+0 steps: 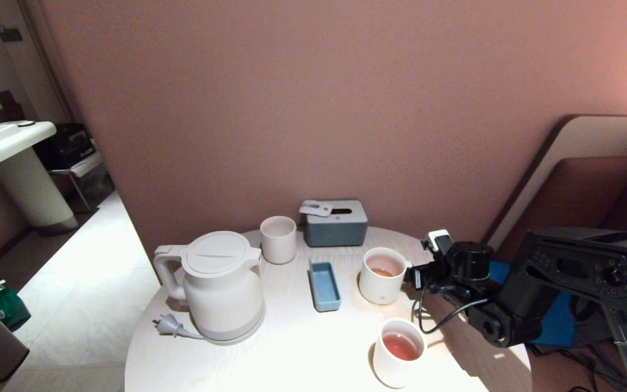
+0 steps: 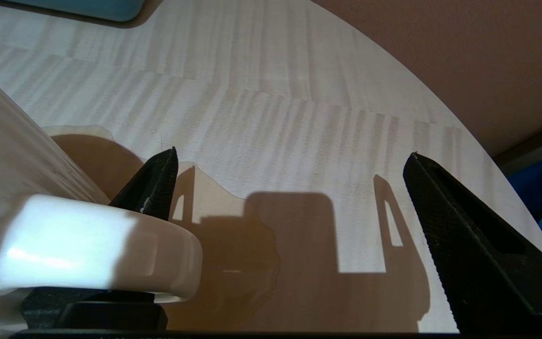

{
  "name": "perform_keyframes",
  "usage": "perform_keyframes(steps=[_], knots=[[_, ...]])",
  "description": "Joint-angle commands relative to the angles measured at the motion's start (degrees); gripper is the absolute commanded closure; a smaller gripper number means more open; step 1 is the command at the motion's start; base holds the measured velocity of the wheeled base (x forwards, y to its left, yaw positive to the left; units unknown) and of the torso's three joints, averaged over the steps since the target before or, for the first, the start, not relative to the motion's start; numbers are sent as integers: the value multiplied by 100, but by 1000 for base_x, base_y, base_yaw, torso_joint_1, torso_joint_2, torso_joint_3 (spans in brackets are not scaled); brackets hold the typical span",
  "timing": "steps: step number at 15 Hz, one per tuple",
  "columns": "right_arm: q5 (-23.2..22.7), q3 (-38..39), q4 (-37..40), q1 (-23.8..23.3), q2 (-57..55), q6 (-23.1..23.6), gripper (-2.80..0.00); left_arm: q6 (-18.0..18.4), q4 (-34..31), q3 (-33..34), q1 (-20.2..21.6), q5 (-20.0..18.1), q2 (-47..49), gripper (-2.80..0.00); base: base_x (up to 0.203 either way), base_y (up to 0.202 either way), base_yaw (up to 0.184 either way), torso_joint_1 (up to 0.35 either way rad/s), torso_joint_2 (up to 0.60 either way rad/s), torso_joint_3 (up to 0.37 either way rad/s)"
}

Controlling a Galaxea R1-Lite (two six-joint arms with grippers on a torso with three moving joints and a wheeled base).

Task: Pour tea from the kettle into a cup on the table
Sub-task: Pick up the cup

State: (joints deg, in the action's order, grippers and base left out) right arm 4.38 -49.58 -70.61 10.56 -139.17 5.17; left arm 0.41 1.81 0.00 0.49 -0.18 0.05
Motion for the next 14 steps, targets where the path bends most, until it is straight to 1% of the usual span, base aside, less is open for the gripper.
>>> perform_keyframes(steps=[1,14], knots=[[2,1,-50,42,21,2,-280,2,1,0,4,1,-5,0,0,0,0,0,0,0],[98,115,-199,33,21,0,-280,2,3,0,4,1,1,0,0,0,0,0,0,0]])
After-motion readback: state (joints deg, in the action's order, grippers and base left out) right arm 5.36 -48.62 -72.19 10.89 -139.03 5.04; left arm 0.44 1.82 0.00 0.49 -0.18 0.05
